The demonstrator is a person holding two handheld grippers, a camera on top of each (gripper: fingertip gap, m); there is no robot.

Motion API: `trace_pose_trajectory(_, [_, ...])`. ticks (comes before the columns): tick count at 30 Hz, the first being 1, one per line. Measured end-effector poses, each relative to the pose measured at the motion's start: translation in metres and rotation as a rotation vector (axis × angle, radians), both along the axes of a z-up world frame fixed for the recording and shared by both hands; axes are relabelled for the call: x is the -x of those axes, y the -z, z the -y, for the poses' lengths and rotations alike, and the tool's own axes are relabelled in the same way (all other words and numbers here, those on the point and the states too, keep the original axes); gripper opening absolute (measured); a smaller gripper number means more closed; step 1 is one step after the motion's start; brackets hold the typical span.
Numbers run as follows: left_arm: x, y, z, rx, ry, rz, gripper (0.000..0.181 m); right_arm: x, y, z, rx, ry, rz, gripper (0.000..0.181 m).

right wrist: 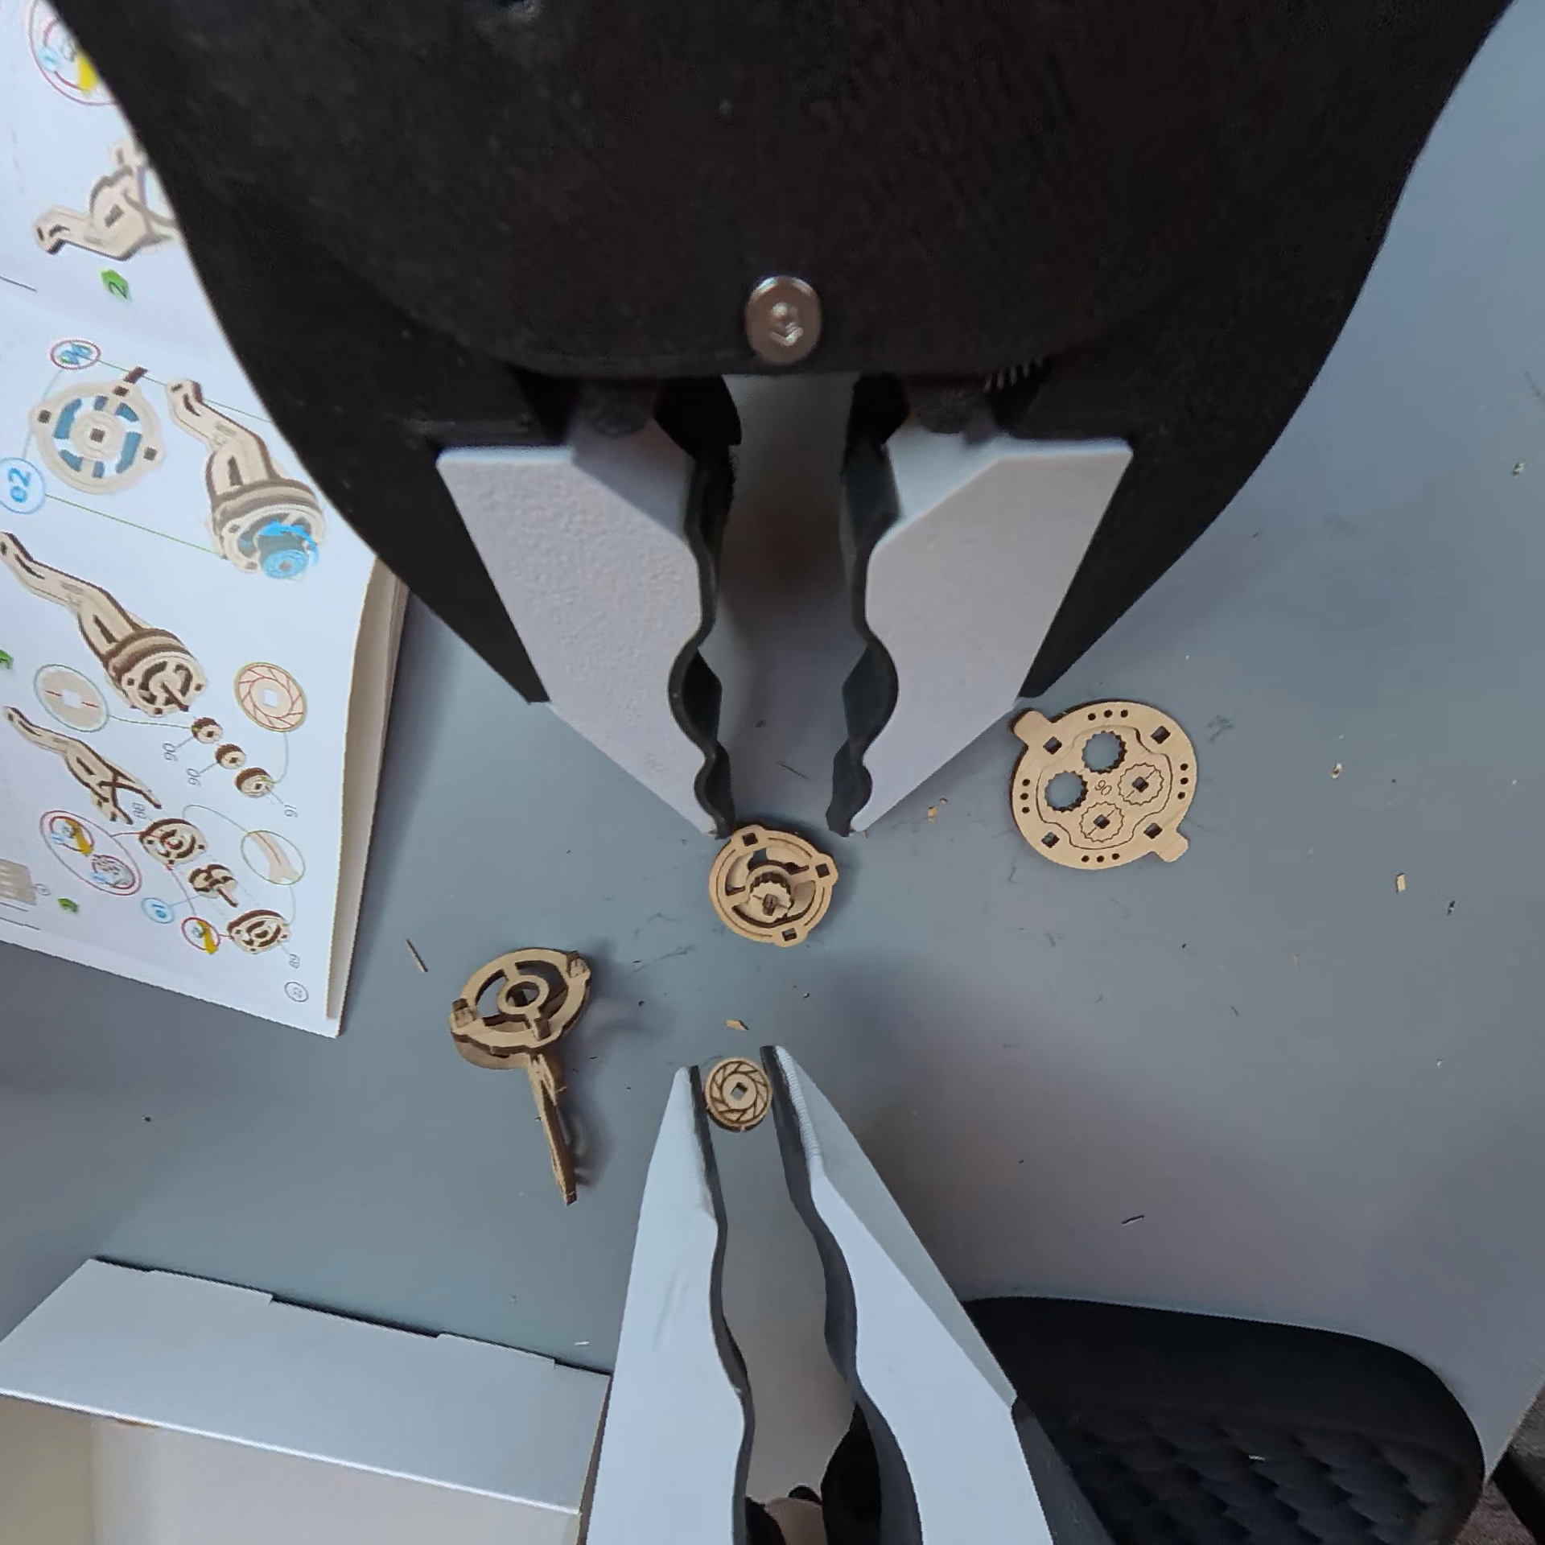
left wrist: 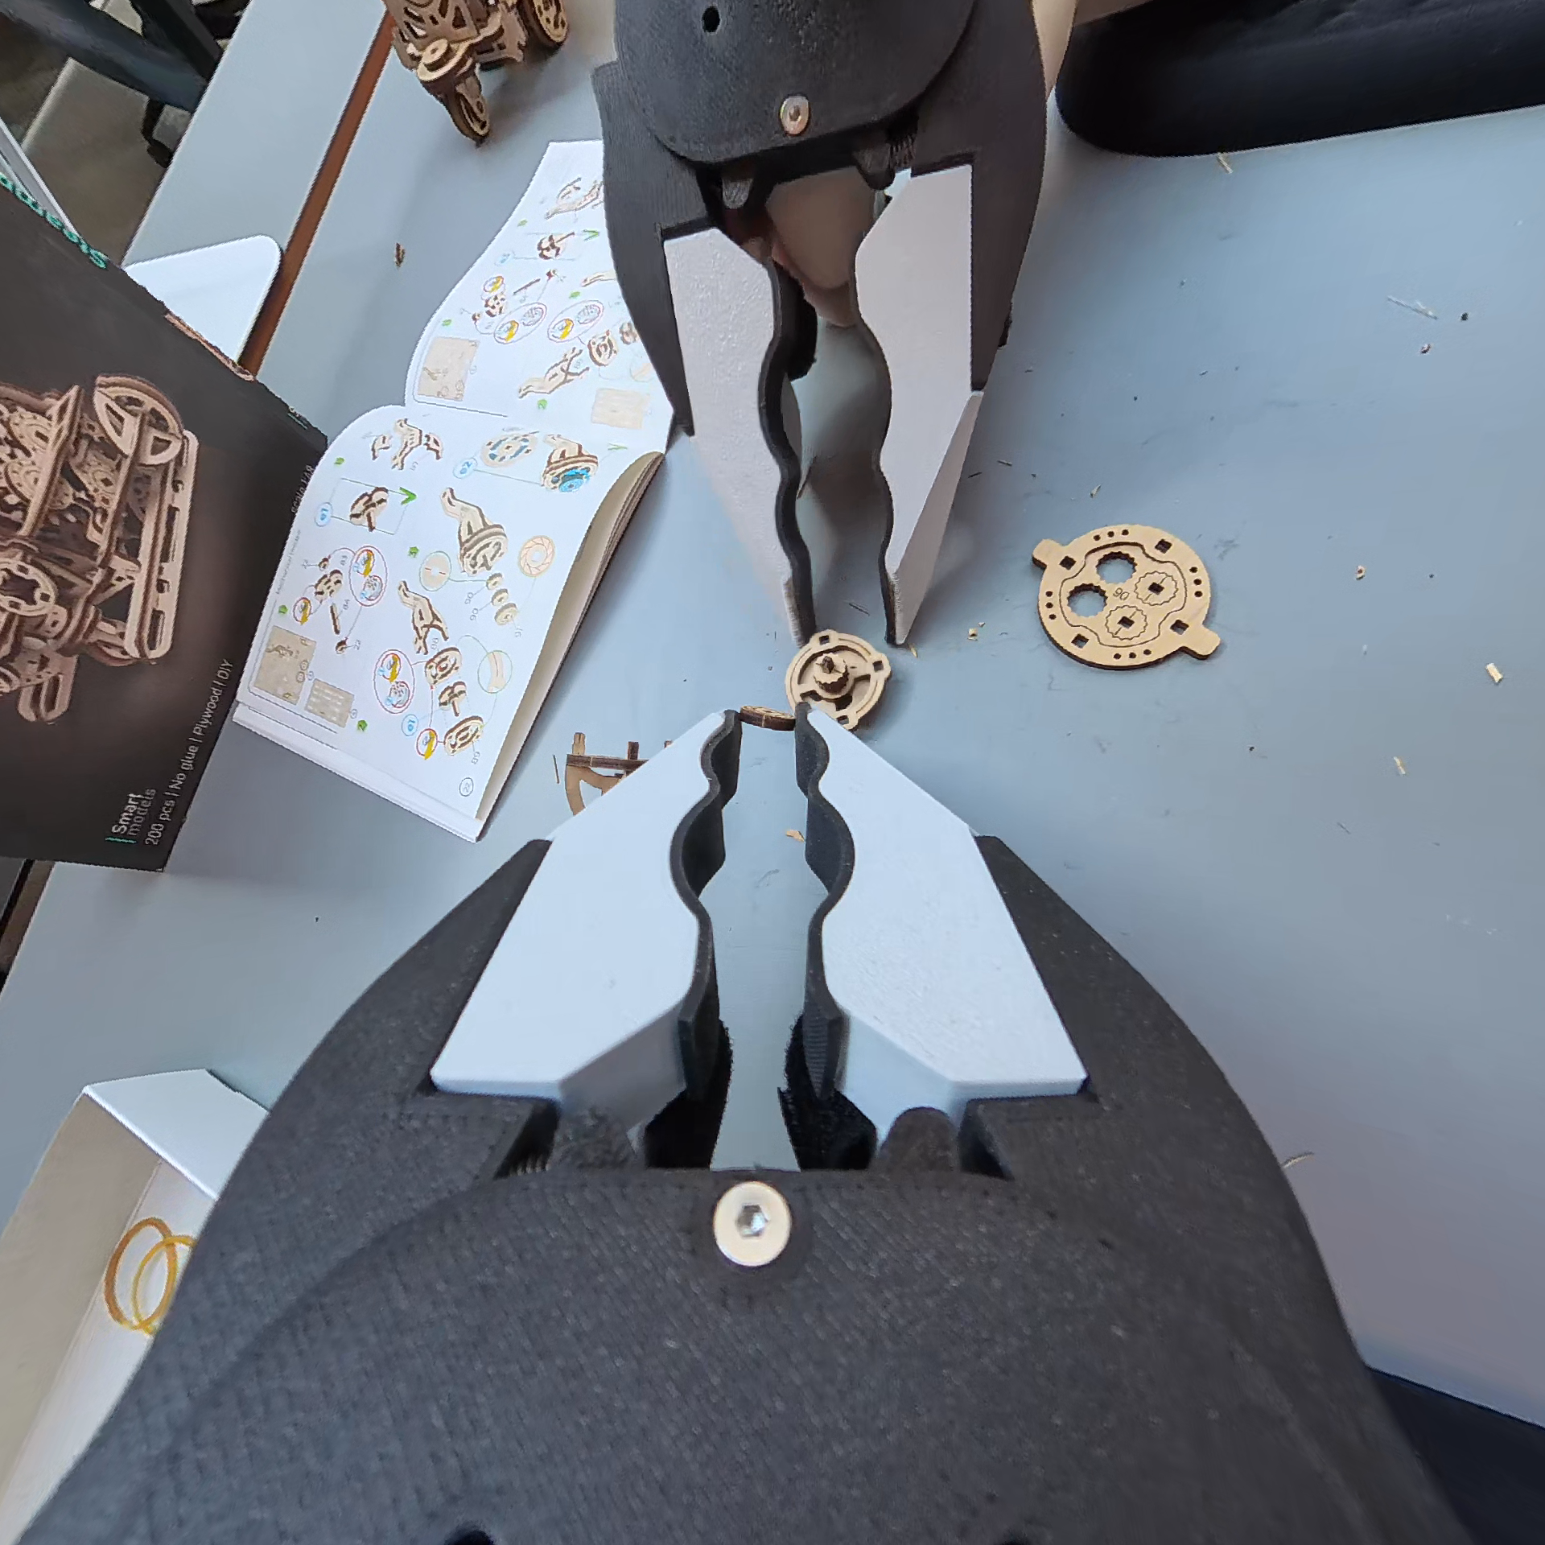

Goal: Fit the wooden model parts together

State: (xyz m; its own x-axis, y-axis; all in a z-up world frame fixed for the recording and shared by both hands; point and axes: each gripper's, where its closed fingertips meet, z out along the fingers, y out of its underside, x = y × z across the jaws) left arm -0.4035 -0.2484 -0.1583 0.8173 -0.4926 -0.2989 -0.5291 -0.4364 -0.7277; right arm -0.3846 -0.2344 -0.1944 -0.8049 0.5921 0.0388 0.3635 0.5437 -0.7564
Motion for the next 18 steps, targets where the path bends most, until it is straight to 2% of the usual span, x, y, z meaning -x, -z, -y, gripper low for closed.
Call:
trace_pose_trajectory(4, [0.004, -0.001, 0.002, -0.012, -0.011, 0.009, 0.011, -0.009, 0.0, 0.004, 0.02, -0.028, 0.047, 0.016])
trace_pose_trajectory(12, [0.007, -0.003, 0.005, -0.046, -0.011, 0.034, 0.011, -0.021, -0.004, 0.018, 0.088, -0.088, 0.09, 0.015])
trace_pose_trajectory(18, [-0.001, -0.003, 0.006, -0.063, 0.027, 0.038, 0.011, -0.02, -0.012, 0.022, 0.089, -0.105, 0.032, 0.013])
